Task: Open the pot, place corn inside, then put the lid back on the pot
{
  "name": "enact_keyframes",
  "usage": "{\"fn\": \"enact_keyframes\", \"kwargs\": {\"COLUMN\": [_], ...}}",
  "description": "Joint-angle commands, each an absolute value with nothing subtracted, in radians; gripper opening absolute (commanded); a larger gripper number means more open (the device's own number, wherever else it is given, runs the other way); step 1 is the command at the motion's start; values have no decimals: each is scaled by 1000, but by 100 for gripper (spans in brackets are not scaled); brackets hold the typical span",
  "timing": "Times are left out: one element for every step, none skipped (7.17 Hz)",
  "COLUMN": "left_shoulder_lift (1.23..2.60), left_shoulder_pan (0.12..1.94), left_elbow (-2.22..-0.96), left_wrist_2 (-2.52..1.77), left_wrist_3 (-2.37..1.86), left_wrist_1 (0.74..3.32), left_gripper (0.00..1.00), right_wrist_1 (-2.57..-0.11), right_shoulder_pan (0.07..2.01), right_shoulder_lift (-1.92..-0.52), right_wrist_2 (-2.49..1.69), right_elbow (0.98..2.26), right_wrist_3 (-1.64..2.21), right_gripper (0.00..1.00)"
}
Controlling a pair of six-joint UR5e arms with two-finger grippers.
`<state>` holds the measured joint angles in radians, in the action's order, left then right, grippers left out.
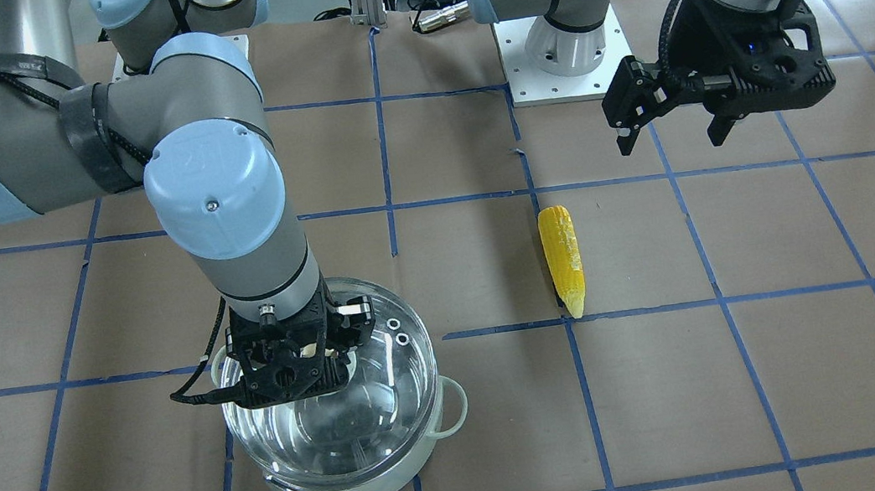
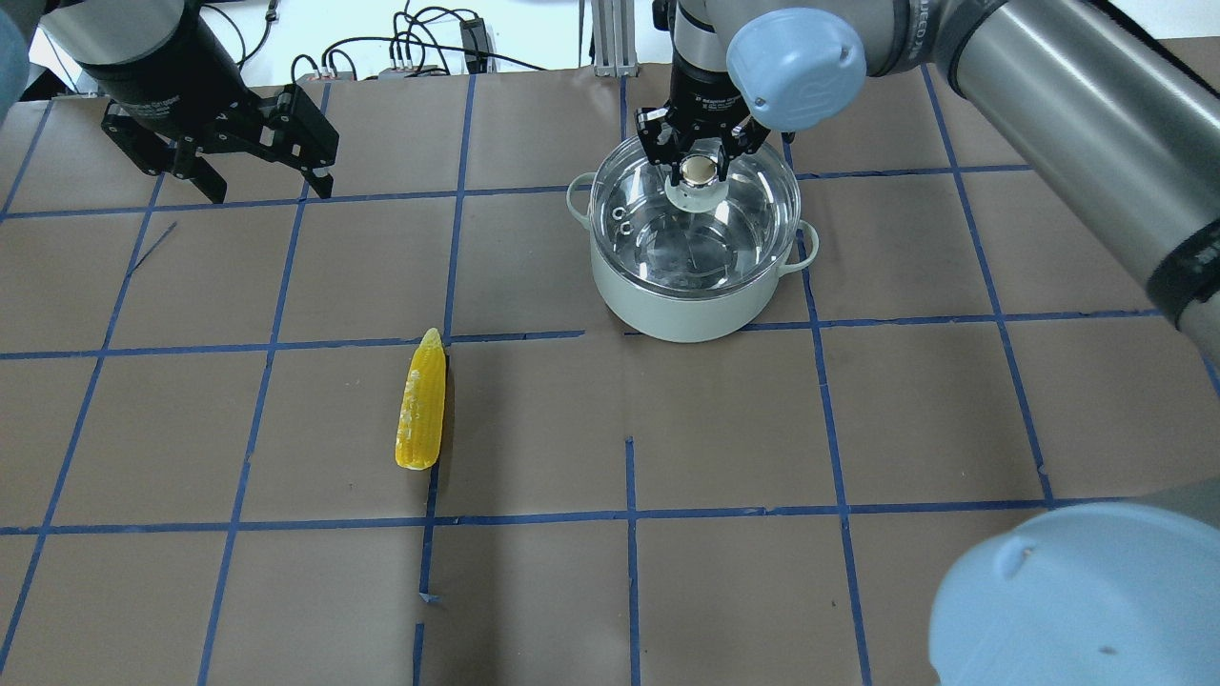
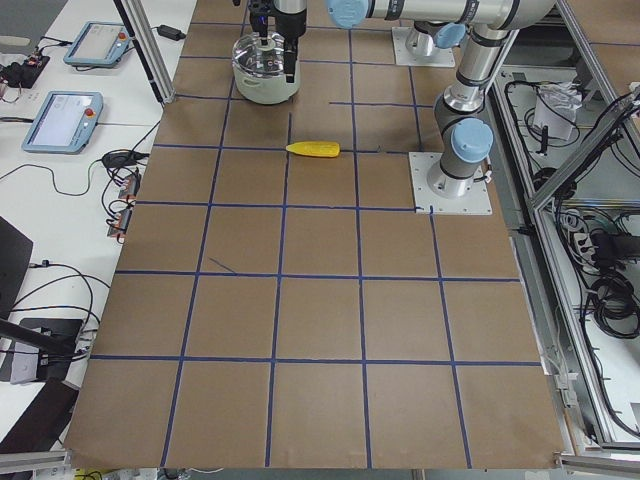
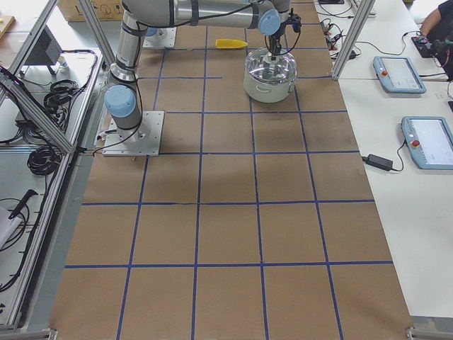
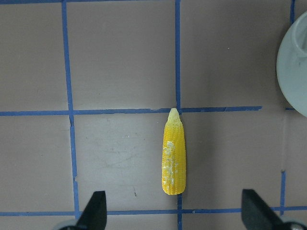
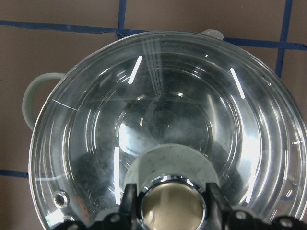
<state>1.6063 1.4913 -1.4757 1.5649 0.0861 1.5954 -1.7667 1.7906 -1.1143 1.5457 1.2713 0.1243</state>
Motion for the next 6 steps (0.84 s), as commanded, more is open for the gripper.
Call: {"fn": "enact_keyframes", "kwargs": {"left_shoulder_lift": [1606,1608,1602,1626,1634,1634], "left_shoulder_pan": [1491,1493,1493,1493,1494,1494], "left_elbow": [-1477,-1502,-1579,-1645,-1707,-1786], "left_wrist_2": [1562,1560,1557,1554,1508,1500], "left_wrist_3": [87,84,89,80,74,81], "left_wrist_1": [1600,1606,1592,1527,1420,1401], "left_gripper": [100,100,100,100,100,100], "right_wrist_1": [-1633,-1555,-1510,-1476,-1456,-1445], "right_shoulder_pan": [1784,1772,1764,1741,1715,1697], "right_shoulder_lift": [-1132,-1149,-1184,-1213,-1238,-1264], "right_wrist_2": [1546,1548,1548,1548,1548,1546], "right_elbow": [1182,1136,1121,1121,1123,1130], "right_wrist_3": [121,117,112,100,75,52], "right_gripper": [41,41,41,39,38,38]}}
